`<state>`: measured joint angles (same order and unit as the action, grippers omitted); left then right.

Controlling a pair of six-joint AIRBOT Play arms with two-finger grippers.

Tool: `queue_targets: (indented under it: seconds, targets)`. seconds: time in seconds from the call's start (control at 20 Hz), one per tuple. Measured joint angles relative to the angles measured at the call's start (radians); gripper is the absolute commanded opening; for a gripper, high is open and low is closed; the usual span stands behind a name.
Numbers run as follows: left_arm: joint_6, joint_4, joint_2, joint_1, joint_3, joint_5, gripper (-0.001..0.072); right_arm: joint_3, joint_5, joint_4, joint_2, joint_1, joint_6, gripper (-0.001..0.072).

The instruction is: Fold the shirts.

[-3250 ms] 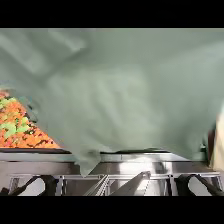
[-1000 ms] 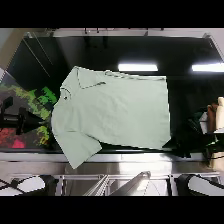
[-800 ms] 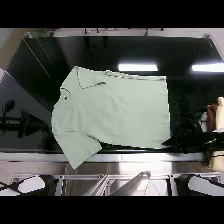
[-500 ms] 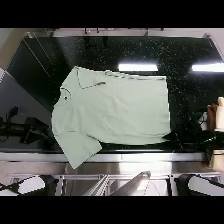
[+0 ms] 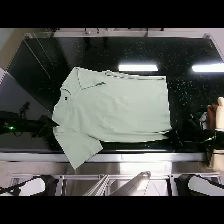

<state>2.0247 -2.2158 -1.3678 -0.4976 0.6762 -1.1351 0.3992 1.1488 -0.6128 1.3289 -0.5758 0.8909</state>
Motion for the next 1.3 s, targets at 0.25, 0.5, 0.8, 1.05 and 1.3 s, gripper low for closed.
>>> queue_targets:
  seconds: [0.25, 0.5, 0.8, 1.05, 1.3]
  targets:
    - [0.004, 0.012, -0.005, 0.103, -0.004, 0.119, 0.0027, 0.0, 0.008, 0.015, 0.0, 0.0, -0.003, 0.0017]
    - [0.005, 0.037, 0.007, 0.081, 0.033, 0.055, 0.0026, 0.002, 0.039, 0.071, -0.013, 0.0, -0.025, 0.0017]
    - [0.13, -0.362, 0.226, -0.045, 0.191, -0.258, 0.0027, 0.108, 0.274, 0.428, -0.213, -0.002, -0.1, 0.0017]
    - [0.131, -0.676, 0.488, -0.147, 0.504, -0.379, 0.0027, 0.389, 0.31, 0.875, -0.542, -0.031, -0.116, 0.0018]
    - [0.039, -0.761, 0.603, -0.227, 0.879, -0.257, 0.0027, 0.682, 0.13, 1.023, -0.715, -0.125, -0.118, 0.0017]
